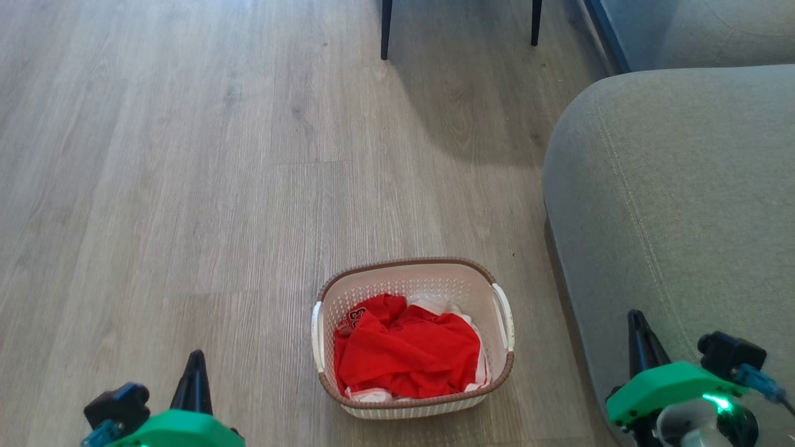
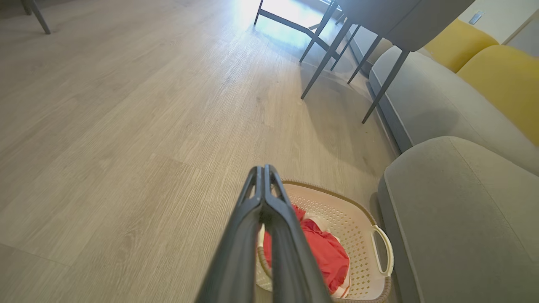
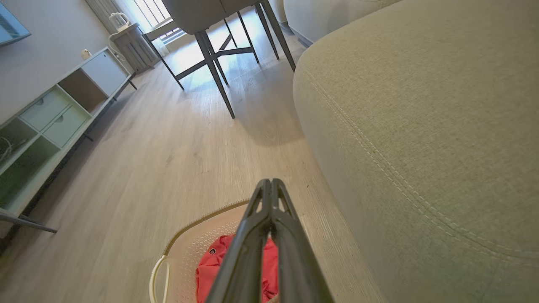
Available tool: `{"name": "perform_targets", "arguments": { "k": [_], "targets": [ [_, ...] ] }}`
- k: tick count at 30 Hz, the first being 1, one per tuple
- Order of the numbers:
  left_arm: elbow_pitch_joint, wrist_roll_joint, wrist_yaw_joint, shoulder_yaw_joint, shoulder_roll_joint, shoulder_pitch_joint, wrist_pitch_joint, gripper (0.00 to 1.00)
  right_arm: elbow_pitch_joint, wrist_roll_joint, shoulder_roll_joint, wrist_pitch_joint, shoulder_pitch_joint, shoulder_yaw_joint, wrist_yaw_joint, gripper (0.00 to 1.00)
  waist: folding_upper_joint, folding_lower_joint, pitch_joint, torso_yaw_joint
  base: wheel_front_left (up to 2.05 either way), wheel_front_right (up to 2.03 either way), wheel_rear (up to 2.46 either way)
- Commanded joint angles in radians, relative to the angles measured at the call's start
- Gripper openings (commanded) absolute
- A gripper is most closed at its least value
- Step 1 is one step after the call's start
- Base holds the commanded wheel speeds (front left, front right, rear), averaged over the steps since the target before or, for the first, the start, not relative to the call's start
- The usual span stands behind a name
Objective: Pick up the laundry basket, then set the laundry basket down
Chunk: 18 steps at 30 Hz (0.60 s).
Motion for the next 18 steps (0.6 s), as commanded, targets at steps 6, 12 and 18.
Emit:
{"name": "perform_targets", "arguments": {
  "k": [6, 12, 18],
  "targets": [
    [-0.026, -0.088, -0.02, 0.025, -0.001, -0.067, 0.022, 0.0, -0.038, 0.089, -0.014, 0.02, -0.05, -0.011, -0.001, 0.0, 0.0, 0.0, 0.001, -0.001, 0.0, 0.0, 0.0],
    [-0.024, -0.156, -0.028, 0.035, -0.001, -0.079, 0.04, 0.0, -0.039, 0.158, -0.015, 0.036, -0.055, -0.017, -0.001, 0.0, 0.0, 0.0, 0.002, -0.003, 0.0, 0.0, 0.0],
    [-0.022, -0.225, -0.037, 0.045, -0.001, -0.09, 0.057, 0.0, -0.041, 0.227, -0.017, 0.052, -0.059, -0.023, -0.001, 0.0, 0.0, 0.0, 0.003, -0.004, 0.0, 0.0, 0.0]
  ]
}}
